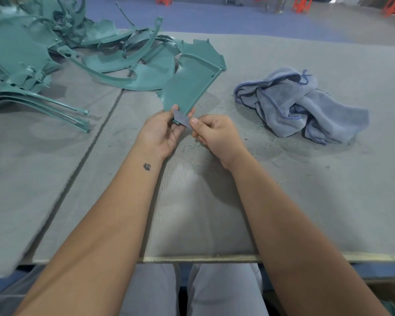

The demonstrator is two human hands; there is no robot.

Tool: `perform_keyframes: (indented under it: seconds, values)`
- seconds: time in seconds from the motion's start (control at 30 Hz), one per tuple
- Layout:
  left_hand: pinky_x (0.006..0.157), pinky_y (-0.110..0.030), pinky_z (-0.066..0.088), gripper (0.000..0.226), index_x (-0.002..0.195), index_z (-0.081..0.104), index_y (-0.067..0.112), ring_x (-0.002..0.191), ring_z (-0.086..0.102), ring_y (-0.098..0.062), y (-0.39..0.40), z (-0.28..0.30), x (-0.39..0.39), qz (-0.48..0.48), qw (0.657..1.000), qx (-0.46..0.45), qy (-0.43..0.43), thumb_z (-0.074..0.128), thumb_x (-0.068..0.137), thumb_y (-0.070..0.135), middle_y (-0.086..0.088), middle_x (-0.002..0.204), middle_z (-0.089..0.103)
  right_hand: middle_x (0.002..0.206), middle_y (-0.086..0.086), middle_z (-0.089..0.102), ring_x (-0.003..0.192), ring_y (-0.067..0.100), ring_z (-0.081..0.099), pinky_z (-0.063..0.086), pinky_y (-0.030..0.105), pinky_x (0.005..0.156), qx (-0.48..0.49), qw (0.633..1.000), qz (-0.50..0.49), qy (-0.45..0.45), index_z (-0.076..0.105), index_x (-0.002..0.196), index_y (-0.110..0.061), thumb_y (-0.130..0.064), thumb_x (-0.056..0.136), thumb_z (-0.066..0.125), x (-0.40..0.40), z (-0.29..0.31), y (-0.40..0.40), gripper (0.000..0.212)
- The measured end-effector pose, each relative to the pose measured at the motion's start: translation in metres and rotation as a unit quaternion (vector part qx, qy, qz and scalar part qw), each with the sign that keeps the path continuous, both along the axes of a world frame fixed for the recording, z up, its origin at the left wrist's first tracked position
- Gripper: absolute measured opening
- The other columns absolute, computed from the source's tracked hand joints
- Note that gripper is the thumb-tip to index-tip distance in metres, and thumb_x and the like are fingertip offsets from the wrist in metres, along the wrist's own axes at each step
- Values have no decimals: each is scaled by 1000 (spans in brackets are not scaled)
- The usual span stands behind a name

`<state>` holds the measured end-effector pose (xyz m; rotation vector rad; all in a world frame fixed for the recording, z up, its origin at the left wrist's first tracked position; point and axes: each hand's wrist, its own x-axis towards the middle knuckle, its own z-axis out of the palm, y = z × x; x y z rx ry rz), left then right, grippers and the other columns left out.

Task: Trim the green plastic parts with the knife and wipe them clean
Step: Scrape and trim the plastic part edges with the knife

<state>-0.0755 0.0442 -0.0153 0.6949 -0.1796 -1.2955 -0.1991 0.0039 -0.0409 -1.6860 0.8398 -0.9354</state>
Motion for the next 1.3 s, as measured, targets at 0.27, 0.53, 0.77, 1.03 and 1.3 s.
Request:
perform_keyframes:
  seconds: [0.27,0.53,0.77,1.03,1.3]
  values:
    - [56,-25,58,14,101,58,-8,70,73,-26,0,-5,8,-26,999,-16,-18,46,99,0,-20,83,72,43,-9,36,39,6,27,23,20,41,96,982,-90,-132,51,62,-16,-25,100,50,-7,6,-8,38]
    - [61,-24,59,13,99,59,-5,74,72,-23,-2,-8,11,-20,1000,-7,-23,47,99,1,-17,88,70,44,-1,38,37,6,29,25,15,38,59,994,28,-91,55,65,-10,-18,100,50,-8,5,-3,36]
    - [56,-22,56,11,99,59,-4,72,73,-19,-5,-11,7,-16,995,-1,-100,48,98,-2,-16,86,70,45,1,36,41,10,28,25,19,43,38,998,28,-38,55,64,-9,-19,100,50,-3,2,-4,38]
    - [57,-23,57,14,101,60,-3,75,73,-24,-2,-7,5,-35,993,-2,-115,47,98,-1,-18,91,72,43,-6,36,34,6,23,17,18,36,145,977,-48,-151,51,65,-13,-26,101,48,-11,9,-12,39]
    - [57,-24,57,18,114,56,4,69,64,-18,-4,-8,9,9,1000,6,-25,55,96,8,-12,91,65,55,-1,54,49,12,42,36,25,52,155,962,-123,-188,71,82,-15,-43,103,31,-13,13,-17,54]
